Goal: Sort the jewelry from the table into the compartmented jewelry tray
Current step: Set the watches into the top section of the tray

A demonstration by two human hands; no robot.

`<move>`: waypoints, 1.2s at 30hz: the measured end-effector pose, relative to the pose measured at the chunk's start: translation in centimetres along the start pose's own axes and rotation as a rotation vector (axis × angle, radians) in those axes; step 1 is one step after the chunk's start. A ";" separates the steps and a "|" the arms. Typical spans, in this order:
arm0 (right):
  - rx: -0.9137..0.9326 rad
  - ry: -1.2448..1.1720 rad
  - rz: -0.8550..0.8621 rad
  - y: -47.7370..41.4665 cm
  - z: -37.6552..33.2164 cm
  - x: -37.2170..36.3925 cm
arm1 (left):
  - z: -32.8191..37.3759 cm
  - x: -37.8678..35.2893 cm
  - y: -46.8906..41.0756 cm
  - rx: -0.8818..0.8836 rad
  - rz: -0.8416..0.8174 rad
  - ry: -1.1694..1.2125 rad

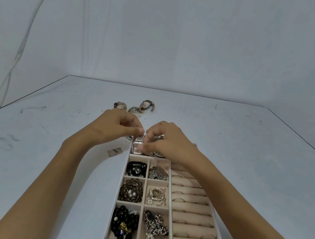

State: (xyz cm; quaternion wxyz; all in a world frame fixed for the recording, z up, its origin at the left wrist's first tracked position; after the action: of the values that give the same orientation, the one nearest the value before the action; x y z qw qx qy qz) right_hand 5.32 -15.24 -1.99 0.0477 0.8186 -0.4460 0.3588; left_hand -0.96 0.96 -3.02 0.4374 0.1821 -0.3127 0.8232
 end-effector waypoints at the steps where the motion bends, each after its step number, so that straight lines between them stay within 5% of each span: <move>1: -0.014 -0.022 0.004 0.1 -0.1 0.1 | 0.0 0.0 0.0 0.003 -0.004 -0.025; 22: -0.149 -0.429 0.087 0.4 0.0 0.4 | 0.5 0.6 0.3 0.089 -0.066 0.065; 36: -0.073 -0.086 0.206 0.8 0.2 -1.2 | 0.1 0.5 0.3 0.028 -0.151 0.100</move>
State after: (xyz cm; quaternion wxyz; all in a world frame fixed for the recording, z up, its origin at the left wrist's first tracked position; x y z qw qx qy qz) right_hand 4.40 -15.02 -3.13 0.0209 0.7806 -0.5423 0.3100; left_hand -1.45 1.08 -2.75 0.5108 0.1700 -0.2643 0.8002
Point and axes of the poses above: each hand's wrist, its own y-axis away from the middle knuckle, its own x-axis out of the back of the hand, z = x × y, the point moved 1 cm from there along -y, towards the middle knuckle, and after that the axes turned 15 degrees about z, right-handed, at the moved point
